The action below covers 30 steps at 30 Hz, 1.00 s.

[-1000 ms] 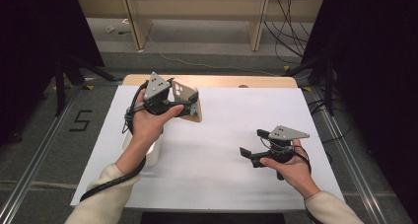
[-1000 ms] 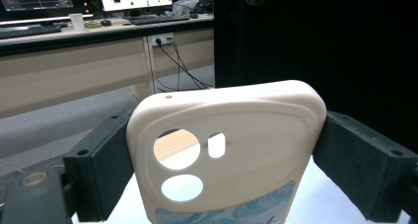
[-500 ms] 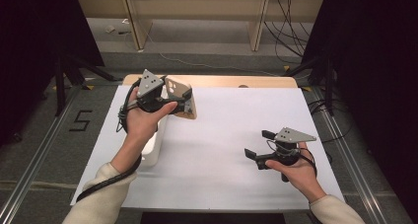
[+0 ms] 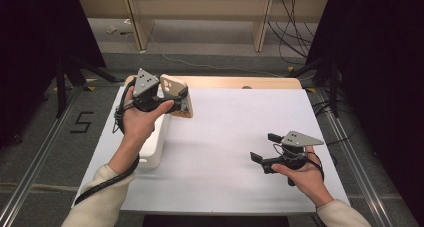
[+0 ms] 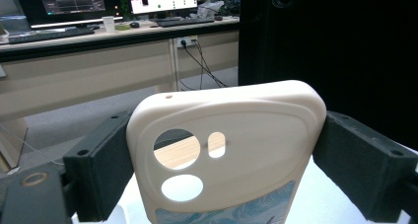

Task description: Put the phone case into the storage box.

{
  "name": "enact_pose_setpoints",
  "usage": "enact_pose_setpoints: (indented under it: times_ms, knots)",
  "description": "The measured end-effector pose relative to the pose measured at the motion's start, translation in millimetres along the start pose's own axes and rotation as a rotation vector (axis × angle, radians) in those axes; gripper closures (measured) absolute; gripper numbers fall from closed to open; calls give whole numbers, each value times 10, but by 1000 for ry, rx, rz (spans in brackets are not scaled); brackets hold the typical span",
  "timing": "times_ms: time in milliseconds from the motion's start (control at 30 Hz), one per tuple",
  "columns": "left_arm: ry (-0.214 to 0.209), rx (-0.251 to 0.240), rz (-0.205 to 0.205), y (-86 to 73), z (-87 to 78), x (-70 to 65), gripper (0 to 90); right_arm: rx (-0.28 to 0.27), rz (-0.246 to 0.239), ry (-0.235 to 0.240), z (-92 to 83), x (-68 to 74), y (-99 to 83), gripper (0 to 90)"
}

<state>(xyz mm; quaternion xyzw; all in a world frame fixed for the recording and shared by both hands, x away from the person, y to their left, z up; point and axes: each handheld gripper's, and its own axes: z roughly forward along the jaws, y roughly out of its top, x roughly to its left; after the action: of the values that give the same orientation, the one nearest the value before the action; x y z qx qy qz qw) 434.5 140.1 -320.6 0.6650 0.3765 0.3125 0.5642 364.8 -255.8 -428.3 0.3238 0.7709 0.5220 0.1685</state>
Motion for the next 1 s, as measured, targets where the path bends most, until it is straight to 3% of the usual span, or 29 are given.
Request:
enact_pose_setpoints:
  times_ms: [1000]
  knots:
    - [62,-6,-2,44,-99,237,113,-1,5,-4,-10,-5,-13,53]
